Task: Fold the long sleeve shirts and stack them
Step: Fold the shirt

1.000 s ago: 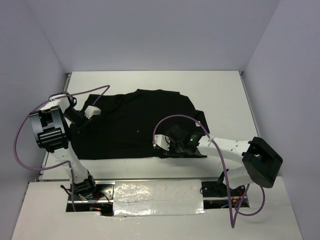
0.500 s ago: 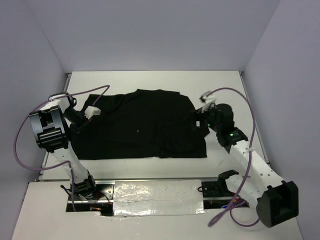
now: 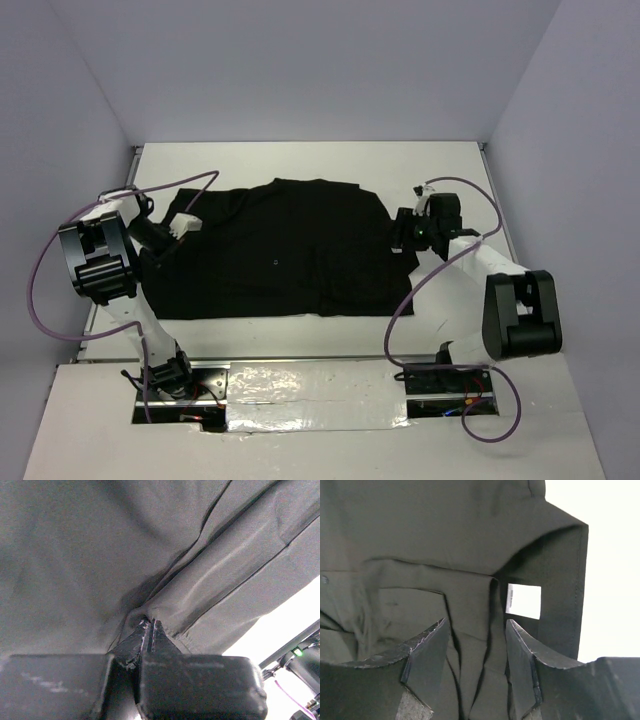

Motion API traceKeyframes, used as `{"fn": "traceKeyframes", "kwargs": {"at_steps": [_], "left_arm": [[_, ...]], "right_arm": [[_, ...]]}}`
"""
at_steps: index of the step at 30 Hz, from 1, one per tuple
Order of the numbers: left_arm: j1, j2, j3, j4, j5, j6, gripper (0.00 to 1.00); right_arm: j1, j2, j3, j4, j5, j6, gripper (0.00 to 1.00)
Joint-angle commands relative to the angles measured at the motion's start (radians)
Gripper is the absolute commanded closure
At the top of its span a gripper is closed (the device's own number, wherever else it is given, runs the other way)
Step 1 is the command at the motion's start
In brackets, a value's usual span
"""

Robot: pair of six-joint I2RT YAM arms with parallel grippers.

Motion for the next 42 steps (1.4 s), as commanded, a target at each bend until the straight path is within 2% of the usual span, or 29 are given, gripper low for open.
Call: {"fn": "traceKeyframes", "kwargs": {"at_steps": [1, 11, 13, 14, 16, 17, 19, 20, 21, 28, 40, 41, 42], "left_arm": [[0.004, -0.025, -0.010, -0.014, 0.038, -0.014, 1.00], [0.007, -0.022, 0.001, -0.012, 0.034, -0.034, 1.00], [0.006, -0.022, -0.001, -0.014, 0.032, -0.037, 1.00], [0.006, -0.022, -0.001, -0.014, 0.031, -0.039, 1.00], [0.007, -0.024, 0.001, -0.017, 0.026, -0.042, 1.00], [0.007, -0.027, 0.002, -0.017, 0.024, -0.047, 1.00], [0.009, -0.031, 0.004, -0.023, 0.024, -0.051, 1.00], [0.010, -0.033, 0.010, -0.026, 0.024, -0.060, 1.00], [0.012, -0.033, 0.016, -0.031, 0.027, -0.065, 1.00], [0.026, -0.056, 0.071, -0.065, 0.037, -0.189, 1.00], [0.026, -0.042, 0.047, 0.061, 0.034, -0.298, 1.00], [0.027, -0.039, 0.045, 0.082, 0.020, -0.304, 0.99], [0.026, -0.027, 0.045, 0.092, 0.011, -0.316, 0.92]], "right_arm": [[0.006, 0.040, 0.063, 0.046, -0.007, 0.008, 0.43], [0.055, 0.258, 0.213, -0.045, 0.029, -0.046, 0.42], [0.058, 0.281, 0.239, -0.066, 0.029, -0.050, 0.47], [0.061, 0.302, 0.262, -0.075, 0.026, -0.055, 0.57], [0.061, 0.313, 0.273, -0.086, 0.017, -0.058, 0.69], [0.058, 0.313, 0.271, -0.086, 0.017, -0.059, 0.79], [0.058, 0.307, 0.267, -0.074, 0.013, -0.062, 0.87], [0.058, 0.295, 0.264, -0.066, 0.008, -0.065, 0.96], [0.057, 0.286, 0.261, -0.044, 0.005, -0.069, 1.00], [0.058, 0.180, 0.228, 0.079, 0.037, -0.072, 1.00], [0.058, 0.223, 0.258, 0.081, 0.032, -0.089, 1.00], [0.058, 0.227, 0.261, 0.079, 0.031, -0.089, 1.00], [0.057, 0.241, 0.274, 0.072, 0.040, -0.085, 0.95]]}}
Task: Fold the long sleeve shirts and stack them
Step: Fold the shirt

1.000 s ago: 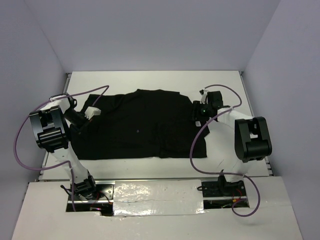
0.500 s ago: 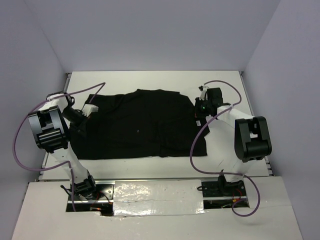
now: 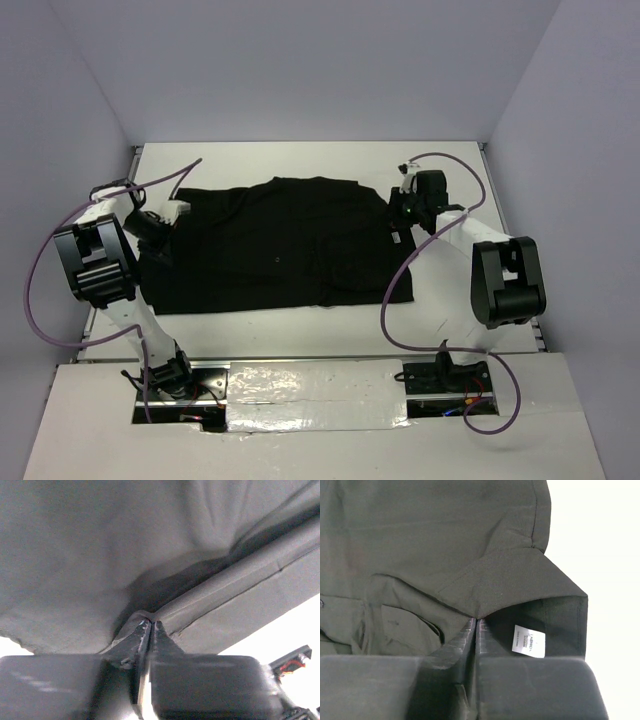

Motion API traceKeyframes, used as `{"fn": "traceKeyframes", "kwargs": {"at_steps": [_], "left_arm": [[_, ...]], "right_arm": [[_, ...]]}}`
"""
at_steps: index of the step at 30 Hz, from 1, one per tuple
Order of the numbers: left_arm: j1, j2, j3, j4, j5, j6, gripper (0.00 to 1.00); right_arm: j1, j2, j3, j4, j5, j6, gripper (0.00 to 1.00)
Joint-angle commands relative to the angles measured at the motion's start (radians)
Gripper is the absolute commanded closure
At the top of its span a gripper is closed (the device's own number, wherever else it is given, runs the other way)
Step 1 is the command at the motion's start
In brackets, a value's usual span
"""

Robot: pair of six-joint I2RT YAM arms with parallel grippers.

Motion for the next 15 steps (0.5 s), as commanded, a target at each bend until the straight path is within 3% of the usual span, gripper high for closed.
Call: {"fn": "traceKeyframes", "kwargs": {"at_steps": [1, 2, 3, 5, 10, 15], "left_arm": [[0.005, 0.008, 0.001, 0.051, -0.012, -0.054, 0.83], [0.005, 0.014, -0.001, 0.059, -0.024, -0.060, 0.67], [0.005, 0.019, -0.001, 0.069, -0.036, -0.069, 0.61], [0.005, 0.015, 0.001, 0.076, -0.038, -0.080, 0.47], [0.021, -0.044, 0.074, 0.059, -0.024, -0.152, 0.40], [0.092, -0.105, 0.175, -0.044, 0.078, -0.206, 0.36]], "right_arm": [[0.005, 0.023, 0.058, 0.022, 0.026, -0.003, 0.78], [0.003, 0.029, 0.066, 0.000, 0.032, -0.002, 0.68], [0.003, 0.042, 0.083, -0.012, 0.039, 0.003, 0.50], [0.003, 0.043, 0.095, -0.049, 0.058, 0.010, 0.42], [0.003, -0.059, 0.092, -0.083, 0.175, 0.027, 0.36], [-0.040, -0.297, -0.006, -0.049, 0.177, 0.082, 0.34]]}}
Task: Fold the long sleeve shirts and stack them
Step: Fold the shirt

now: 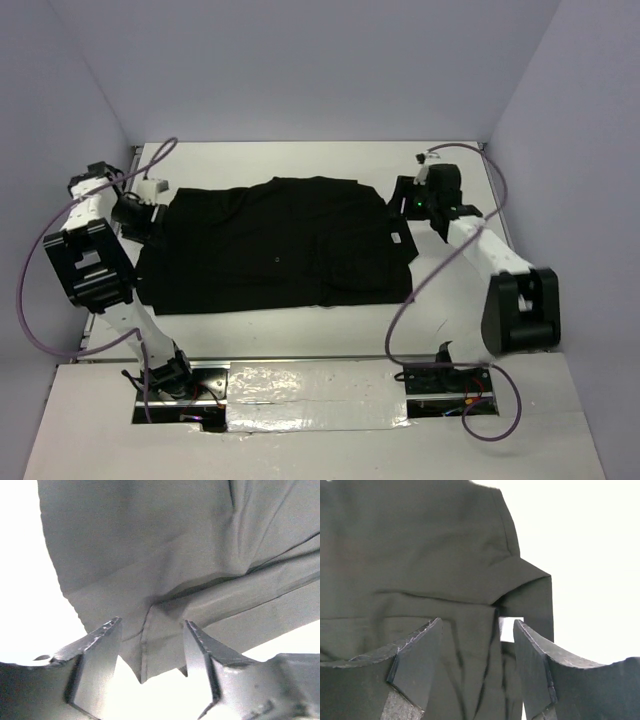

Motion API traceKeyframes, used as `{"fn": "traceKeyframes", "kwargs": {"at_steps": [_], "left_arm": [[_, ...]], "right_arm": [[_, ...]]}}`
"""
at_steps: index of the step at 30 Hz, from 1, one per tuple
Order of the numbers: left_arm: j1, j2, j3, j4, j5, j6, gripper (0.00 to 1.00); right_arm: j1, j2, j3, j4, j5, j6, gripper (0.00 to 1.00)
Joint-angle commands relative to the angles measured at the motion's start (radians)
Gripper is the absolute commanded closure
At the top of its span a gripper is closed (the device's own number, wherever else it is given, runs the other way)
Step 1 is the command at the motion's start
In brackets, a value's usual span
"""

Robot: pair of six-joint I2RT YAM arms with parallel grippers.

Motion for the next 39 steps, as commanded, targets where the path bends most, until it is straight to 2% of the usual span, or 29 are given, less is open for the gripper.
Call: {"fn": "traceKeyframes", "kwargs": {"at_steps": [1, 2, 5, 6, 7, 10, 14, 15, 20, 25, 28, 29, 30, 31, 32, 33, 34, 37, 39], "left_arm": [[0.061, -0.101, 0.063, -0.107, 0.078, -0.060, 0.34], [0.092, -0.108, 0.049, -0.118, 0.066, -0.072, 0.34], [0.182, -0.121, -0.035, -0.135, 0.013, -0.089, 0.35], [0.213, -0.125, -0.064, -0.127, 0.007, -0.089, 0.34], [0.273, -0.133, -0.124, -0.104, 0.001, -0.096, 0.34], [0.351, -0.125, -0.217, -0.055, -0.008, -0.096, 0.31], [0.361, -0.099, -0.296, -0.018, 0.019, -0.086, 0.23], [0.358, -0.092, -0.316, -0.014, 0.030, -0.091, 0.20], [0.330, -0.075, -0.374, 0.034, 0.062, -0.086, 0.18], [0.284, -0.042, -0.403, 0.071, 0.113, -0.099, 0.21], [0.276, -0.024, -0.405, 0.071, 0.174, -0.096, 0.38], [0.275, -0.021, -0.405, 0.074, 0.194, -0.097, 0.53], [0.270, -0.013, -0.405, 0.078, 0.206, -0.100, 0.60], [0.266, -0.010, -0.405, 0.079, 0.217, -0.100, 0.65], [0.263, -0.007, -0.403, 0.077, 0.229, -0.099, 0.78], [0.256, -0.004, -0.405, 0.075, 0.249, -0.094, 0.90], [0.255, -0.004, -0.406, 0.074, 0.256, -0.094, 1.00], [0.255, -0.010, -0.407, 0.039, 0.276, -0.057, 1.00], [0.256, -0.024, -0.391, -0.004, 0.259, -0.001, 1.00]], "right_arm": [[-0.050, -0.205, -0.055, 0.048, -0.030, 0.092, 0.34], [-0.072, -0.275, -0.114, 0.055, -0.069, 0.120, 0.38], [-0.164, -0.401, -0.233, 0.039, -0.147, 0.250, 0.59], [-0.181, -0.424, -0.254, -0.016, -0.149, 0.264, 0.59], [-0.178, -0.453, -0.285, -0.061, -0.111, 0.283, 0.55], [-0.178, -0.446, -0.342, -0.223, -0.066, 0.304, 0.40], [-0.178, -0.389, -0.417, -0.305, -0.055, 0.309, 0.26], [-0.176, -0.359, -0.438, -0.307, -0.058, 0.310, 0.25], [-0.137, -0.242, -0.486, -0.224, -0.080, 0.347, 0.24], [-0.034, -0.125, -0.443, -0.167, -0.077, 0.393, 0.30], [-0.026, -0.110, -0.425, -0.149, -0.074, 0.409, 0.42], [-0.026, -0.110, -0.423, -0.144, -0.072, 0.412, 0.48], [-0.026, -0.114, -0.428, -0.142, -0.071, 0.415, 0.57], [-0.026, -0.118, -0.429, -0.144, -0.074, 0.415, 0.61], [-0.026, -0.121, -0.434, -0.144, -0.078, 0.415, 0.65], [-0.026, -0.128, -0.442, -0.147, -0.086, 0.412, 0.76], [-0.026, -0.134, -0.446, -0.153, -0.091, 0.407, 0.80], [-0.026, -0.182, -0.469, -0.199, -0.094, 0.404, 0.97], [-0.026, -0.254, -0.492, -0.260, -0.083, 0.412, 1.00]]}}
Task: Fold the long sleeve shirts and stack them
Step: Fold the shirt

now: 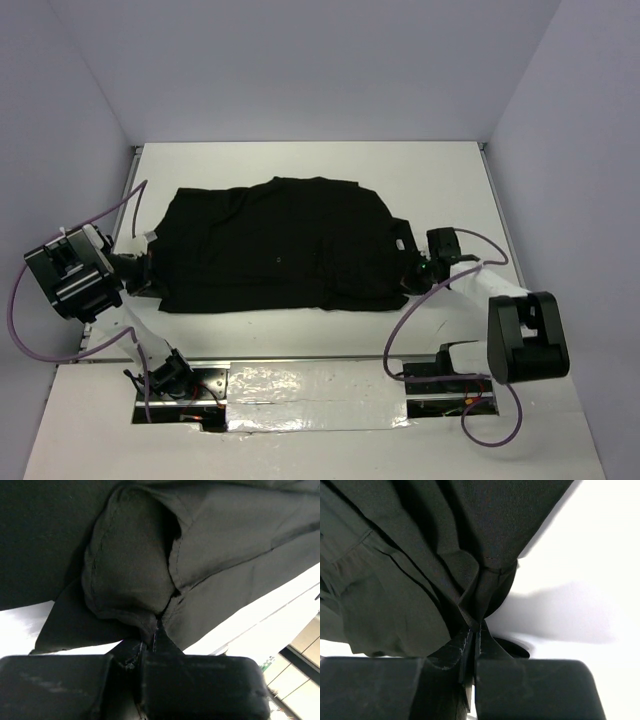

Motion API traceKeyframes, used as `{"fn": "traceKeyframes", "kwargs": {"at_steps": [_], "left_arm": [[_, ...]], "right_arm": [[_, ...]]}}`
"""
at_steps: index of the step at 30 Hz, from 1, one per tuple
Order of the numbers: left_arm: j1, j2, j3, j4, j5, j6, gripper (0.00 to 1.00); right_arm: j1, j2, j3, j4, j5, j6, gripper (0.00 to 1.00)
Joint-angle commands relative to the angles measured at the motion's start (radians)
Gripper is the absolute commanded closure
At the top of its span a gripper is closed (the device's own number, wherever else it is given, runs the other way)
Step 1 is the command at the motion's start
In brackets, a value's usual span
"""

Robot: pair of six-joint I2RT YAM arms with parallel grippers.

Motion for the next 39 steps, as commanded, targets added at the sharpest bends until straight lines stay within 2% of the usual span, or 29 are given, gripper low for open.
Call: {"fn": "traceKeyframes", "kwargs": {"at_steps": [1, 4, 7, 13, 14, 15, 16, 18, 19, 20, 22, 26, 27, 29, 30, 31, 33, 34, 35, 36, 37, 38, 39], "left_arm": [[0.004, -0.009, 0.017, -0.077, 0.022, 0.088, 1.00], [0.010, -0.059, 0.031, -0.128, -0.090, 0.150, 1.00], [0.013, -0.079, 0.026, -0.167, -0.153, 0.188, 1.00], [0.011, -0.116, -0.017, -0.214, -0.228, 0.223, 1.00], [0.011, -0.124, -0.023, -0.220, -0.239, 0.226, 1.00], [0.010, -0.131, -0.030, -0.223, -0.250, 0.231, 1.00], [0.011, -0.134, -0.037, -0.225, -0.261, 0.234, 1.00], [0.011, -0.133, -0.035, -0.227, -0.267, 0.242, 0.66], [0.011, -0.127, -0.018, -0.228, -0.264, 0.243, 0.35], [0.011, -0.113, -0.005, -0.231, -0.256, 0.242, 0.20], [0.011, -0.101, 0.038, -0.256, -0.241, 0.237, 0.01], [0.007, -0.105, 0.288, -0.266, -0.155, 0.216, 0.01], [-0.001, -0.114, 0.396, -0.253, -0.111, 0.213, 0.01], [-0.080, -0.127, 0.507, -0.225, -0.126, 0.217, 0.01], [-0.125, -0.148, 0.593, -0.198, -0.152, 0.219, 0.01], [-0.215, -0.159, 0.621, -0.114, -0.184, 0.225, 0.01], [-0.322, -0.170, 0.623, 0.015, -0.238, 0.234, 0.01], [-0.346, -0.153, 0.624, 0.113, -0.230, 0.231, 0.01], [-0.364, -0.123, 0.640, 0.125, -0.215, 0.222, 0.01], [-0.395, -0.033, 0.719, 0.108, -0.168, 0.195, 0.01], [-0.413, 0.021, 0.773, 0.029, -0.141, 0.190, 0.07], [-0.429, 0.066, 0.817, -0.004, -0.124, 0.190, 0.25], [-0.465, 0.141, 0.874, -0.016, -0.144, 0.168, 0.68]], "right_arm": [[0.005, -0.110, -0.039, -0.166, 0.044, 0.011, 1.00], [0.010, -0.307, -0.059, -0.293, 0.087, 0.052, 1.00], [0.021, -0.433, -0.071, -0.382, 0.088, 0.095, 1.00], [0.063, -0.539, -0.065, -0.531, 0.126, 0.160, 1.00], [0.065, -0.547, -0.065, -0.545, 0.126, 0.164, 0.97], [0.065, -0.553, -0.063, -0.556, 0.127, 0.167, 0.90], [0.067, -0.561, -0.062, -0.577, 0.134, 0.167, 0.78], [0.067, -0.569, -0.042, -0.588, 0.144, 0.163, 0.54], [0.067, -0.564, -0.019, -0.587, 0.146, 0.160, 0.51], [0.070, -0.560, -0.002, -0.584, 0.144, 0.158, 0.48], [0.082, -0.534, 0.086, -0.588, 0.173, 0.138, 0.47], [0.137, -0.448, 0.317, -0.573, 0.264, 0.014, 0.43], [0.155, -0.390, 0.434, -0.547, 0.288, -0.024, 0.35], [0.250, -0.313, 0.565, -0.496, 0.415, -0.176, 0.29], [0.286, -0.220, 0.701, -0.473, 0.472, -0.239, 0.25], [0.309, -0.170, 0.769, -0.450, 0.549, -0.393, 0.16], [0.323, -0.048, 0.873, -0.287, 0.533, -0.507, 0.00], [0.314, -0.024, 0.871, -0.199, 0.516, -0.499, 0.00], [0.297, -0.004, 0.851, 0.003, 0.481, -0.486, 0.00], [0.248, 0.043, 0.810, 0.086, 0.413, -0.479, 0.06], [0.217, 0.081, 0.820, 0.131, 0.224, -0.413, 0.26], [0.191, 0.133, 0.849, 0.139, 0.133, -0.359, 0.48], [0.156, 0.272, 0.963, 0.101, 0.052, -0.312, 0.98]]}}
